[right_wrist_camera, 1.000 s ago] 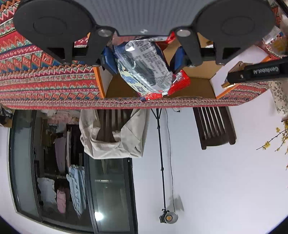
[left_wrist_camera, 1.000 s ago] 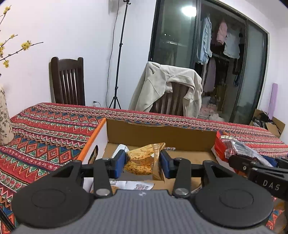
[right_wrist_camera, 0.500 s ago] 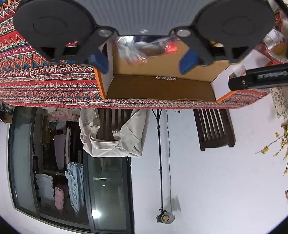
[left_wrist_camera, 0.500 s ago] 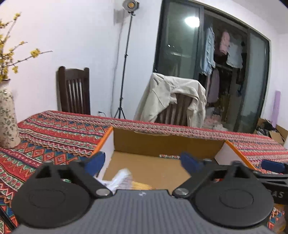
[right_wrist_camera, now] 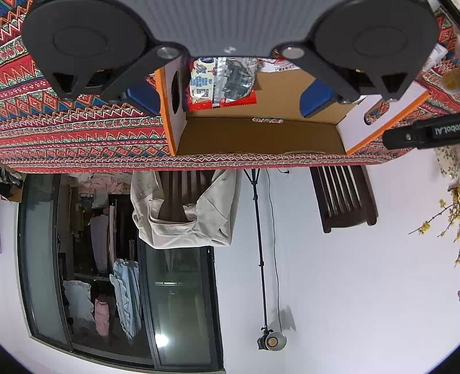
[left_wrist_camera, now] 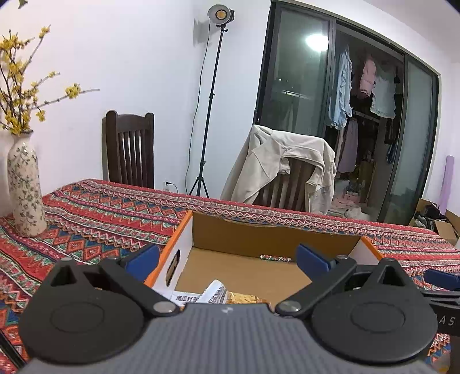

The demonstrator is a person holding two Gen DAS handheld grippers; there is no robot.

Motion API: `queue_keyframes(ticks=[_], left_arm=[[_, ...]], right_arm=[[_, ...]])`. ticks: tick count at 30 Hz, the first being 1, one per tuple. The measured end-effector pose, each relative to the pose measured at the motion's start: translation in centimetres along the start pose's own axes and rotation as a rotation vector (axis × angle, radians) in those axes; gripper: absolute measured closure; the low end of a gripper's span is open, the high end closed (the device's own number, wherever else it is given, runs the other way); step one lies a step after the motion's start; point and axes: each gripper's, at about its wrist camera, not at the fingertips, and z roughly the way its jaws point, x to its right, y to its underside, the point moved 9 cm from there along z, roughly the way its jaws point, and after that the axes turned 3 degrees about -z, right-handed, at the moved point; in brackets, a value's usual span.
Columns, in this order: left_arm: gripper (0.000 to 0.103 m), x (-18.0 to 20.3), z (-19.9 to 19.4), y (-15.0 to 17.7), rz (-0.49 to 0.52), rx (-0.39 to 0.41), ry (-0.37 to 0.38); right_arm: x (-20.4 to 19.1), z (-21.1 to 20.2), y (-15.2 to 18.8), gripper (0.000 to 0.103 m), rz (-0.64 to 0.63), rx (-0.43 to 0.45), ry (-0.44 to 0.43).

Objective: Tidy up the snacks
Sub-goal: 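Withdraw both grippers from the box back toward the snack pile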

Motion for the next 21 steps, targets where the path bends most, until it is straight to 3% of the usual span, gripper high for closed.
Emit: queue_keyframes(ticks=[11, 21], left_arm=[[0.000, -0.4, -5.0, -1.0, 0.006, 0.019, 0.027], [0.000, -2.8, -9.1, 1.9, 0.050, 0.011, 0.030]], right_arm=[[-0.9, -4.9, -1.2, 0.000, -0.013, 0.009, -0.015], [-1.8, -8.7, 2.4, 0.000, -0.057, -0.046, -0.043]])
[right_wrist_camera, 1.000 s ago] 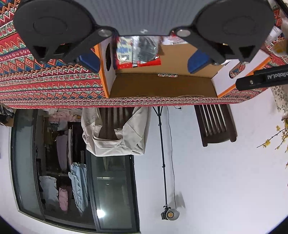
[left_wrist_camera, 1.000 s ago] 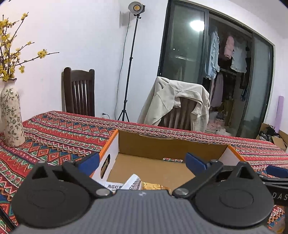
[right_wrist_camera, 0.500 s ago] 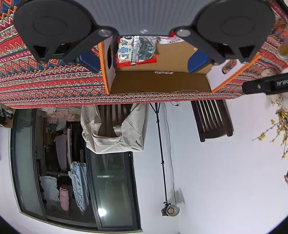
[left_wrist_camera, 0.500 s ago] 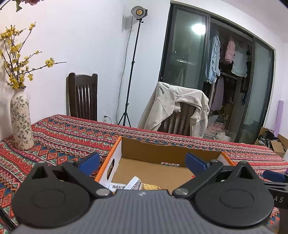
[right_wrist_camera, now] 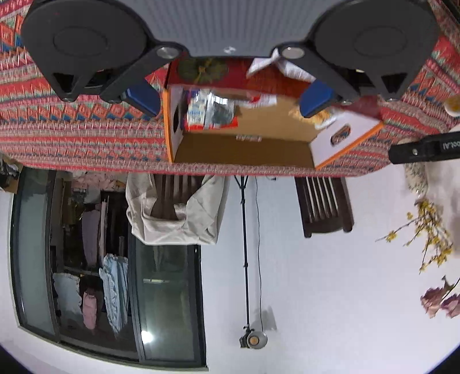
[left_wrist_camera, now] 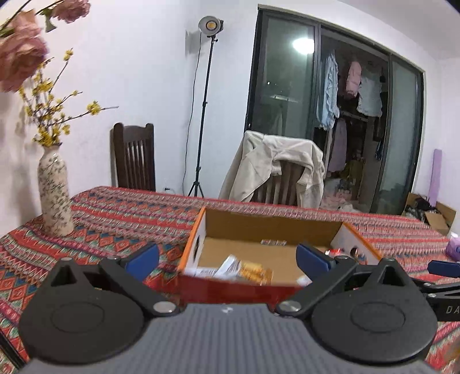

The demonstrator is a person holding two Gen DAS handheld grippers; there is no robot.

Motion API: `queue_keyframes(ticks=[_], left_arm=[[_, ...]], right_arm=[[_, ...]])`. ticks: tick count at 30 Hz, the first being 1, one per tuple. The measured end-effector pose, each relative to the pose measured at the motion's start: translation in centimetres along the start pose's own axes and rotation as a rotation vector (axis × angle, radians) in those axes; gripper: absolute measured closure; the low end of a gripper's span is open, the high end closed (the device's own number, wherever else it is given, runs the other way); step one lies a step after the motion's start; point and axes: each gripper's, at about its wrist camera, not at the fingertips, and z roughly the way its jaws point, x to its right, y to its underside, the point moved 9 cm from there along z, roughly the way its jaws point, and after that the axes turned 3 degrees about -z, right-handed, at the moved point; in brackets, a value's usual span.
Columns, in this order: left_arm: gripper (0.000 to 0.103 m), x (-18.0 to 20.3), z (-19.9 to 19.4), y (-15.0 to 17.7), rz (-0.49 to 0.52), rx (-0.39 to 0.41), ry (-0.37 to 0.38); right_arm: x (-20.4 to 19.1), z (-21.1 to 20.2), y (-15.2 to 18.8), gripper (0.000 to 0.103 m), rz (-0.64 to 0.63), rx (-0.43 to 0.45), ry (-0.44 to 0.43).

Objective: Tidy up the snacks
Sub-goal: 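Withdraw both grippers from the box back toward the snack pile, then reach the right gripper to a pink packet in the pile and grasp it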

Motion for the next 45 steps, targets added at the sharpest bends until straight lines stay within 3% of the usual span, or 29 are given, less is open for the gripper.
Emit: queue_keyframes(ticks=[11, 16, 45], left_arm=[[0.000, -3.6, -2.8, 5.8, 0.010, -0.069, -0.007], [0.000, -4.2, -2.7, 7.1, 0.000, -0.096, -0.005], [0.000, -5.4, -1.4, 7.5, -0.083, -0.092, 0.009]], right_arm=[[-0.7, -1.9, 6.3, 0.000, -0.008, -0.122, -0.011], [-0.9, -2.3, 7.5, 0.000, -0.012, -0.143, -0.010], [-2.1, -1.9, 7.4, 0.000, -0.023, -0.166, -0.004]])
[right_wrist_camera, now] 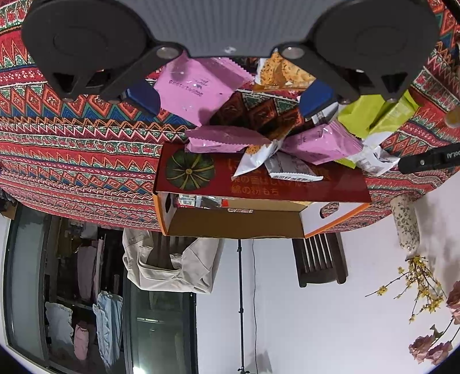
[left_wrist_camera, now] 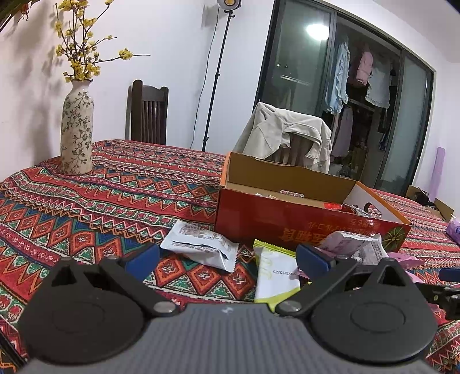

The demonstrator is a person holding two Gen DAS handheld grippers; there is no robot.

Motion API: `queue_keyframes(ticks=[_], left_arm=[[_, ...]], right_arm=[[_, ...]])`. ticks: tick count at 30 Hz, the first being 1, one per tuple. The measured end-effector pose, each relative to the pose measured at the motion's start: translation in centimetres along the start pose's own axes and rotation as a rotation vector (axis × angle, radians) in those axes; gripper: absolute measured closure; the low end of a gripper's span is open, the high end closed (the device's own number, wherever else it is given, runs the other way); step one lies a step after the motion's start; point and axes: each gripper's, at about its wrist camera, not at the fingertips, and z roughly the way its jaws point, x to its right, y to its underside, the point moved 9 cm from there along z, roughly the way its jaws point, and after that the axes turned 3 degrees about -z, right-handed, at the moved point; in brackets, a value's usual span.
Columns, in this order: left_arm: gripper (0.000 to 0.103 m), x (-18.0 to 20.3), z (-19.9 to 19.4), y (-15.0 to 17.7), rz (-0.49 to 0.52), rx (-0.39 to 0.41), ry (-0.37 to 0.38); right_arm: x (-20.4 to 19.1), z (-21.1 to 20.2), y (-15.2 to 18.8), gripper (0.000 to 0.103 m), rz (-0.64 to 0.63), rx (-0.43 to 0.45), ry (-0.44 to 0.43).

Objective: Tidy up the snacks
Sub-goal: 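Reach the right gripper to a pink packet in the pile and grasp it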

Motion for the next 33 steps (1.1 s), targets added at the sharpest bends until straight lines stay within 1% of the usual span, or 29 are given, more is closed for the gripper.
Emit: queue_keyframes(ticks=[6, 8, 11, 14, 18, 22, 25, 26, 29, 30, 31, 32, 33], left_arm=[[0.000, -0.2, 0.1, 0.1, -0.015, -0.009, 0.001], [0.000, -0.3, 0.2, 0.0, -0.019, -0.010, 0.000], [0.000, -0.3, 0.3, 0.1, -0.024, -0.016, -0.002], [0.000, -0.5, 0.4, 0.2, -0.031, -0.020, -0.004], [0.000, -0.6, 0.5, 0.2, -0.038, -0.025, -0.004], [0.000, -0.6, 0.6, 0.2, -0.041, -0.030, -0.003], [0.000, -0.7, 0.6, 0.2, -0.045, -0.033, -0.004], [0.000, -0.7, 0.7, 0.3, -0.045, -0.035, -0.005], [0.000, -0.7, 0.7, 0.3, -0.047, -0.038, -0.006], [0.000, -0.7, 0.8, 0.3, -0.047, -0.038, -0.006], [0.000, -0.7, 0.8, 0.3, -0.047, -0.040, -0.006], [0.000, -0.8, 0.8, 0.3, -0.048, -0.041, -0.007], [0.000, -0.8, 0.9, 0.4, -0.048, -0.043, -0.008]], right_arm=[[-0.5, 0.8, -0.3, 0.000, -0.035, -0.022, 0.013], [-0.2, 1.4, -0.8, 0.000, -0.045, -0.034, 0.035], [0.3, 2.1, -1.5, 0.000, -0.032, -0.045, 0.046], [0.5, 2.6, -2.5, 0.000, -0.019, -0.035, 0.050], [1.1, 3.7, -3.2, 0.000, -0.017, -0.032, 0.097], [1.6, 5.0, -3.5, 0.000, -0.014, -0.057, 0.107], [1.5, 5.7, -3.6, 0.000, -0.016, -0.073, 0.094], [1.5, 6.0, -3.4, 0.000, -0.011, -0.083, 0.076], [1.3, 6.6, -2.8, 0.003, 0.019, -0.109, 0.014], [1.3, 6.6, -2.6, 0.008, 0.026, -0.109, 0.001], [1.1, 6.5, -2.5, 0.016, 0.033, -0.104, -0.018], [0.9, 6.3, -2.5, 0.021, 0.036, -0.099, -0.043], [0.7, 6.2, -2.5, 0.026, 0.031, -0.092, -0.047]])
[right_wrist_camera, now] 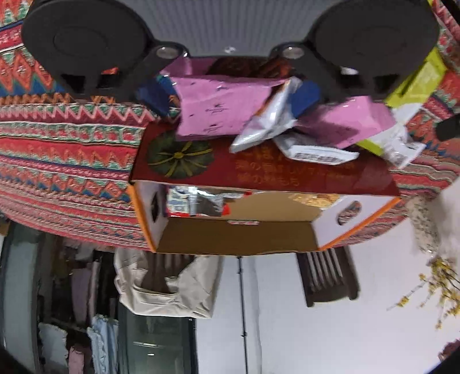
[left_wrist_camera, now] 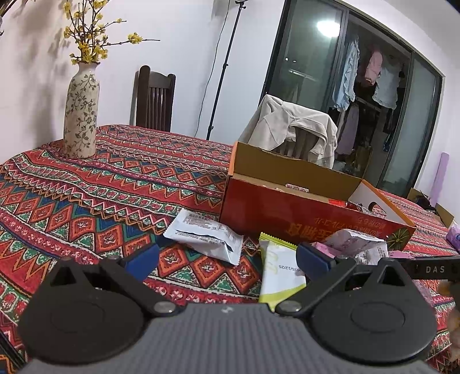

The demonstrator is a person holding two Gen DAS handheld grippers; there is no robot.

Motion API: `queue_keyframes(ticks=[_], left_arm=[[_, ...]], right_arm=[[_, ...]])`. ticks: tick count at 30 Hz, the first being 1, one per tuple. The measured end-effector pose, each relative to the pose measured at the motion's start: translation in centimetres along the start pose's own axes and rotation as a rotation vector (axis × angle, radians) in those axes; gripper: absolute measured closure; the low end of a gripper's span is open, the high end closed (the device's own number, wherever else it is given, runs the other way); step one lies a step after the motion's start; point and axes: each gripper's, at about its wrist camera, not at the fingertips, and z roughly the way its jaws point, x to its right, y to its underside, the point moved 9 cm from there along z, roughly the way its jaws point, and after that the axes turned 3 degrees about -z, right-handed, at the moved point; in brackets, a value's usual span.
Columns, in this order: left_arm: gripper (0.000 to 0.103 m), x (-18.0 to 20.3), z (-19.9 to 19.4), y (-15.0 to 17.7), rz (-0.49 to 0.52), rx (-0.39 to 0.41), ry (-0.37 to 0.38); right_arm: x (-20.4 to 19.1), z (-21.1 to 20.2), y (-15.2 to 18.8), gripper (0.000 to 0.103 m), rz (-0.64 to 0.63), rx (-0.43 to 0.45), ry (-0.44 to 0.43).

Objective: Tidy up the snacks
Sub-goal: 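Reach the right gripper to a pink packet in the pile and grasp it, then lift the pink packet out of the pile with the right gripper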

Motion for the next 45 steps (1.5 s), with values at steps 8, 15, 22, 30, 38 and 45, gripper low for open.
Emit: queue_keyframes(ticks=[8, 15, 22, 30, 38, 45], left_arm=[[0.000, -0.1, 0.2, 0.1, -0.004, -0.009, -0.005], [0.000, -0.3, 0.4, 0.2, -0.001, -0.016, -0.029], [0.000, -0.4, 0.5, 0.2, 0.003, -0.015, -0.047], [0.000, -0.5, 0.5, 0.3, -0.003, -0.012, -0.048], [0.000, -0.3, 0.6, 0.4, -0.001, -0.022, -0.036], [0.000, -0.5, 0.7, 0.4, -0.003, -0.021, -0.053]], right_arm=[[0.3, -2.2, 0.8, 0.076, -0.008, 0.072, 0.006], [1.4, -4.2, 1.9, 0.091, 0.033, 0.112, -0.021], [1.7, -4.9, 1.2, 0.059, 0.036, 0.107, -0.019], [-0.2, -0.5, 0.2, 0.034, -0.050, -0.030, 0.069], [-0.6, 1.0, 0.9, 0.038, -0.039, -0.050, 0.013], [-1.2, 0.3, 1.5, 0.046, -0.067, -0.007, -0.015]])
